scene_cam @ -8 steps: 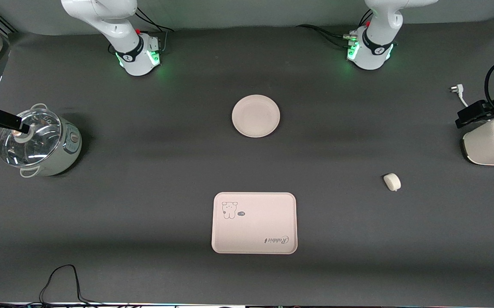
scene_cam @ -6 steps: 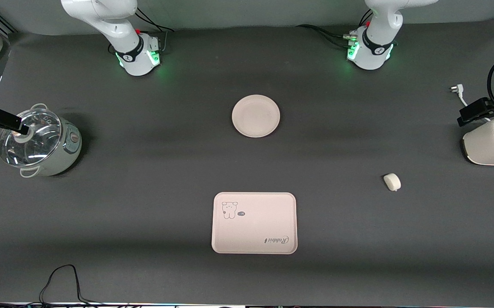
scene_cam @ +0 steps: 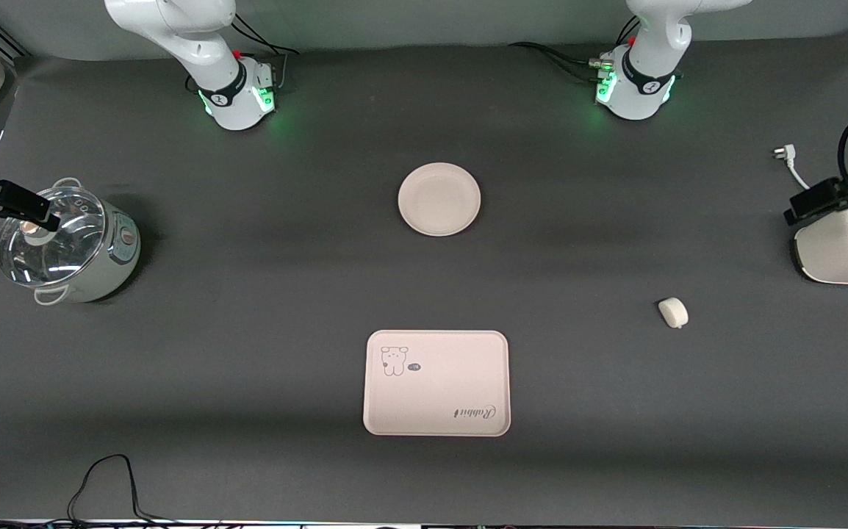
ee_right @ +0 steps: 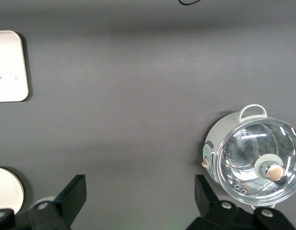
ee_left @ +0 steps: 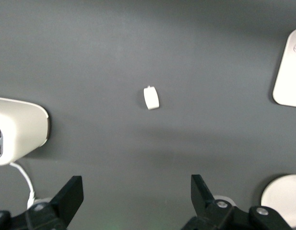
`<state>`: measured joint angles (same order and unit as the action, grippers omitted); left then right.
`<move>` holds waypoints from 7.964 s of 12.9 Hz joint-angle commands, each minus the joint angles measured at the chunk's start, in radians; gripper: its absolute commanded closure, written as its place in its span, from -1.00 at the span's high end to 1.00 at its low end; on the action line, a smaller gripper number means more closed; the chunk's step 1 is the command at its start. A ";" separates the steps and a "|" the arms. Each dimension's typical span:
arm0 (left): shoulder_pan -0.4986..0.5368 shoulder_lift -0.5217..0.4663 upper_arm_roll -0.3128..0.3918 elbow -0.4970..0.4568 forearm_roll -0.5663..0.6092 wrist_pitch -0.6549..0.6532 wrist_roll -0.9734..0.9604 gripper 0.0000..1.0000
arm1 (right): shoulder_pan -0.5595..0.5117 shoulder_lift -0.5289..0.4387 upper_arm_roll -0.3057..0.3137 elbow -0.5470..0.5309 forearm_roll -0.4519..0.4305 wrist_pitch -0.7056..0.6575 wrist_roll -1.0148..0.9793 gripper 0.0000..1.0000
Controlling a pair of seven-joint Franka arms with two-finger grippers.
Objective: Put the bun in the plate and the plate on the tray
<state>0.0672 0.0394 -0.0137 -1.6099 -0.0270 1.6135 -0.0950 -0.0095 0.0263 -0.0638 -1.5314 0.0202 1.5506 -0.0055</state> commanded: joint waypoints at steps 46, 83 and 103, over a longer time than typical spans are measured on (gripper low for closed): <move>-0.613 0.358 -0.433 -0.481 0.038 0.887 -1.140 -0.71 | 0.011 -0.026 -0.005 -0.069 -0.057 -0.015 -0.007 1.00; 0.216 0.274 -0.370 0.232 0.076 -0.032 -0.272 1.00 | 0.903 -0.086 0.005 -0.335 0.021 0.250 0.820 1.00; -0.024 -0.067 0.063 -0.111 0.009 0.023 0.104 1.00 | 1.017 0.309 -0.011 -0.791 0.190 1.242 0.789 1.00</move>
<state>0.0775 0.0243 0.0006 -1.6694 0.0023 1.6113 -0.0501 0.9712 0.2668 -0.0736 -2.3272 0.1806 2.7014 0.7422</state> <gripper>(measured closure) 0.000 0.000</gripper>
